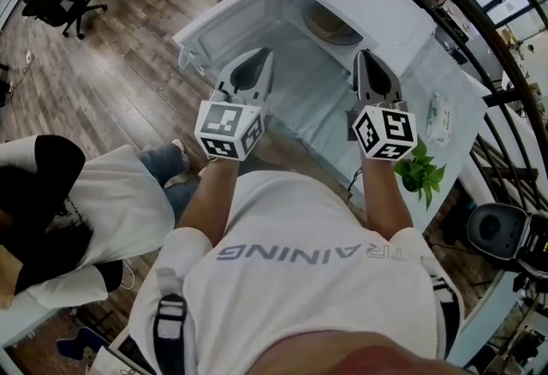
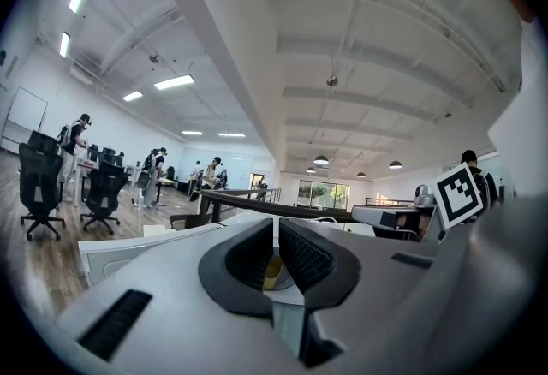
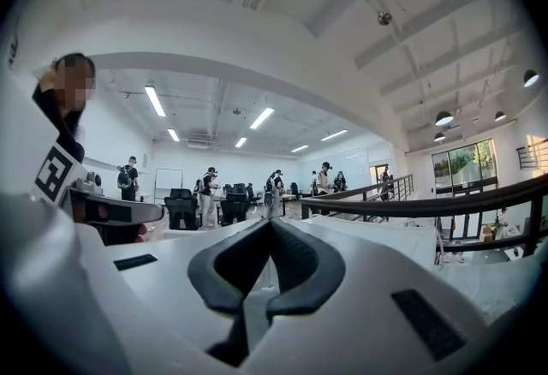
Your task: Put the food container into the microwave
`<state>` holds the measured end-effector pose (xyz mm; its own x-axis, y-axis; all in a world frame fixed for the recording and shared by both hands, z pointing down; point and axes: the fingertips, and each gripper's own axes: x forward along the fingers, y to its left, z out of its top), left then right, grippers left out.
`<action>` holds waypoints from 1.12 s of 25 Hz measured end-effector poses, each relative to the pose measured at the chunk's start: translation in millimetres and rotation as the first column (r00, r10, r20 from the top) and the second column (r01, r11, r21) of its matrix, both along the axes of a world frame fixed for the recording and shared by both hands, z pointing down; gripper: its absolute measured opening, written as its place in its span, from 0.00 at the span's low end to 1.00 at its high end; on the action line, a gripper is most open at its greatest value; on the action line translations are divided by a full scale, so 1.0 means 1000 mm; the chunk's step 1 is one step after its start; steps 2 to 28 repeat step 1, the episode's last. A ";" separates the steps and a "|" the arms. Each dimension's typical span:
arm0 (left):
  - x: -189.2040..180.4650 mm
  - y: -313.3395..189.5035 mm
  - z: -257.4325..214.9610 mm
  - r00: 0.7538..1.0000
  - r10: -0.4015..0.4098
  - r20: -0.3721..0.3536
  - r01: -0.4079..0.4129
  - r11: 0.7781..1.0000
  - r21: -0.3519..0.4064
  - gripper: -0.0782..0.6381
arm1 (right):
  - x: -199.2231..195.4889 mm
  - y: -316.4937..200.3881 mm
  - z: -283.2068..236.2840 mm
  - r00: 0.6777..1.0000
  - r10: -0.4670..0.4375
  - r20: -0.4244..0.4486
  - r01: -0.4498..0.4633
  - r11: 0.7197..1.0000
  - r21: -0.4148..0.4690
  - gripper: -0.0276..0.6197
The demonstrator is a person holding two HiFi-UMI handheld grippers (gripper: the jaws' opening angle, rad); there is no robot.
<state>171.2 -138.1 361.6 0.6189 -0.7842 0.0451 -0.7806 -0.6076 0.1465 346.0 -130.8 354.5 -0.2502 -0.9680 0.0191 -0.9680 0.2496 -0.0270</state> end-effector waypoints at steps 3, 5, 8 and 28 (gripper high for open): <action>0.001 0.000 0.000 1.000 0.001 0.000 -0.001 1.000 0.000 0.18 | 0.000 0.000 0.000 1.000 -0.002 0.000 0.002 1.000 -0.001 0.08; 0.001 0.000 0.000 1.000 0.001 0.000 -0.001 1.000 0.000 0.18 | 0.000 0.000 0.000 1.000 -0.002 0.000 0.002 1.000 -0.001 0.08; 0.001 0.000 0.000 1.000 0.001 0.000 -0.001 1.000 0.000 0.18 | 0.000 0.000 0.000 1.000 -0.002 0.000 0.002 1.000 -0.001 0.08; 0.001 0.000 0.000 1.000 0.001 0.000 -0.001 1.000 0.000 0.18 | 0.000 0.000 0.000 1.000 -0.002 0.000 0.002 1.000 -0.001 0.08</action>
